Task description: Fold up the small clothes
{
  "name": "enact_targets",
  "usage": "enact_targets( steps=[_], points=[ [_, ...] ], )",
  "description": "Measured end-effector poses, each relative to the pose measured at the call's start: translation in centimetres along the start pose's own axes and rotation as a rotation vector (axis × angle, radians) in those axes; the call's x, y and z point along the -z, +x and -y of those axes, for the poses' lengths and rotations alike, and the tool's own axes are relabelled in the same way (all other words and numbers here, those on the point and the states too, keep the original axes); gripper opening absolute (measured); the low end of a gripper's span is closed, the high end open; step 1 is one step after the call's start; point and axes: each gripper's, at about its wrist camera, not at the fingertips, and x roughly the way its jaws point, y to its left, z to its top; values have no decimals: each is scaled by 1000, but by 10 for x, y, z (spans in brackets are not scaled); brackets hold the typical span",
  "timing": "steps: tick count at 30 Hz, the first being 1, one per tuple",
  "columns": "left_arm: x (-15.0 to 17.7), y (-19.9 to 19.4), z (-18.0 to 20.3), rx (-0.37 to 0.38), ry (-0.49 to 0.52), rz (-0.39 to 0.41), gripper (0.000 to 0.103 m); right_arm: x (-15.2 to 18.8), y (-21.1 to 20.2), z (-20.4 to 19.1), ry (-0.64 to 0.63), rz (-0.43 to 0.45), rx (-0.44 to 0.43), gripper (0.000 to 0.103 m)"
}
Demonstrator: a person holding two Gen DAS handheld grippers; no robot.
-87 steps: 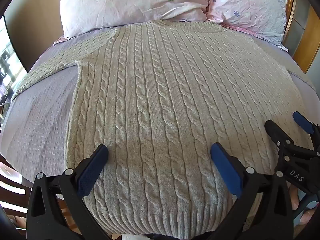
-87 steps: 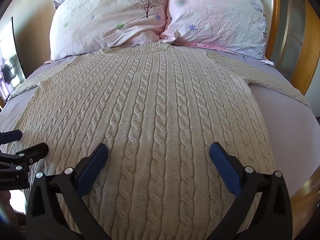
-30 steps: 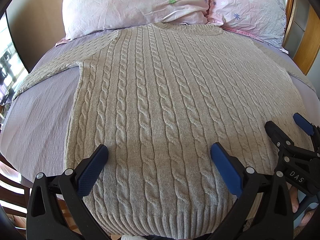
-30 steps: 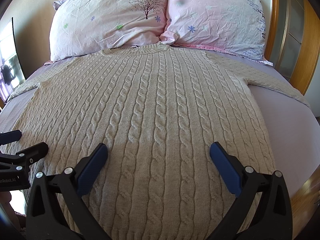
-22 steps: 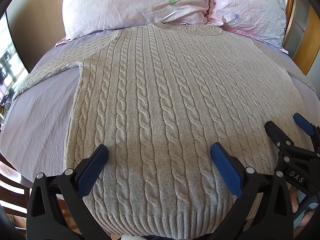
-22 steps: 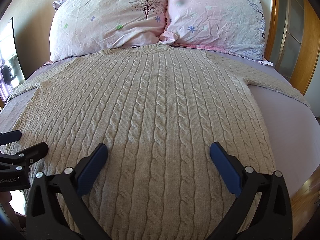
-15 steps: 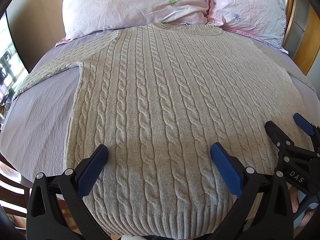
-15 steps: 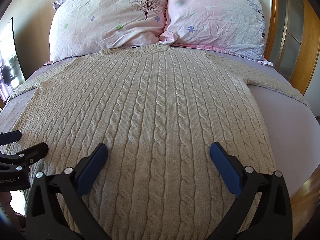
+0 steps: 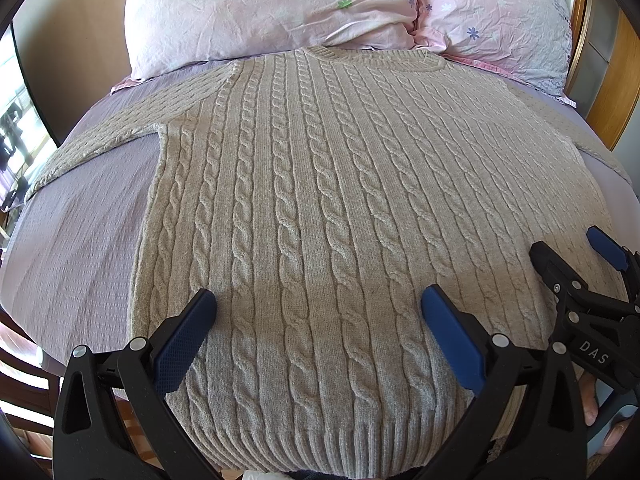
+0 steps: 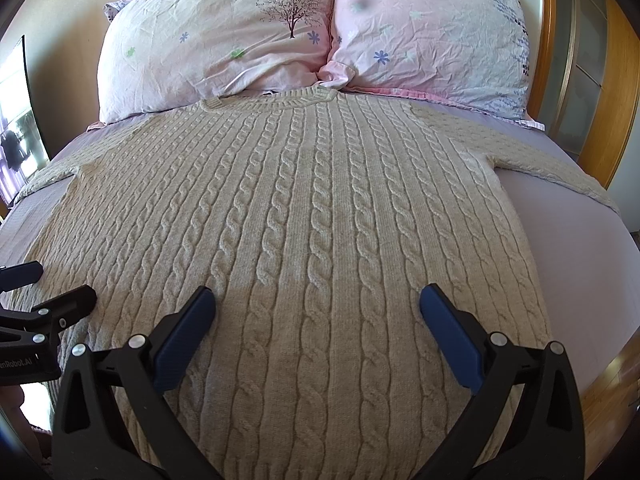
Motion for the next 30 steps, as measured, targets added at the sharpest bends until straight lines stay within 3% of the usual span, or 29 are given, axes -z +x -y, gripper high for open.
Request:
enact_targets(
  steps=[7, 9, 11, 14, 17, 19, 21, 22, 24, 30],
  points=[
    [-3, 2, 1, 3, 7, 15, 102, -5, 2, 0, -22, 17, -22, 101],
    [1, -4, 1, 2, 4, 24, 102, -2, -2, 7, -86, 72, -100, 101],
    [1, -5, 1, -2, 4, 27, 102, -9, -9, 32, -42, 58, -164, 101],
    [-8, -5, -3, 39, 8, 36, 102, -36, -30, 121, 239, 184, -202, 101],
    [-26, -16, -23, 93, -48, 164, 102, -58, -30, 235, 598, 251, -164, 95],
    [-37, -23, -37, 101, -82, 264, 102, -65, -11, 307, 793, 220, -79, 66],
    [-52, -26, -55, 145, -112, 340, 102, -64, 13, 367, 935, 160, 30, 50],
    [-59, -26, -64, 169, -129, 365, 102, -62, 23, 390, 993, 140, 68, 45],
    [-73, -23, -84, 192, -170, 388, 102, -57, 39, 422, 1083, 114, 118, 45],
    [-95, -7, -143, 120, -308, 372, 102, -37, 72, 465, 1257, 103, 168, 43]
  ],
)
